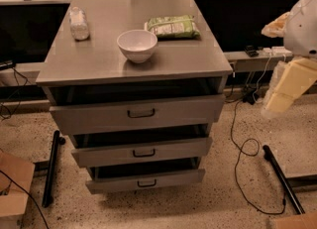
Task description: Open top drawer
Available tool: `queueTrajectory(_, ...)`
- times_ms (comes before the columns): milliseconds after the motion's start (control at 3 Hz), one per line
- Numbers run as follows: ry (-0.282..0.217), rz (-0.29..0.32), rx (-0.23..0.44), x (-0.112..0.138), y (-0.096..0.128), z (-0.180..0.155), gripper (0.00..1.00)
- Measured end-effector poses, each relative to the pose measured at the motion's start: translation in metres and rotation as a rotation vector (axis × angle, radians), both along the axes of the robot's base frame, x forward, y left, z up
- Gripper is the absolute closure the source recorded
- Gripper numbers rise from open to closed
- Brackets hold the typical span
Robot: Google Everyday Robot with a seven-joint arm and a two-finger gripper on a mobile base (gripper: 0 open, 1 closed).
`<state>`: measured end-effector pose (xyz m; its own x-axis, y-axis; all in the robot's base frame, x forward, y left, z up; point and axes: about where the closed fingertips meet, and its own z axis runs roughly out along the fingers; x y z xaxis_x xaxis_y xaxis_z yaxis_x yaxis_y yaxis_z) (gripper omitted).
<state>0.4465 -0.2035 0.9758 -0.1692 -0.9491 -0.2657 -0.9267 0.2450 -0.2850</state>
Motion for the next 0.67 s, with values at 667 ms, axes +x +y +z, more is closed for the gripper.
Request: queueTrajectory(667, -0.027, 0.069, 0.093, 0.0131, 0.0157, -0.0134, 0.00)
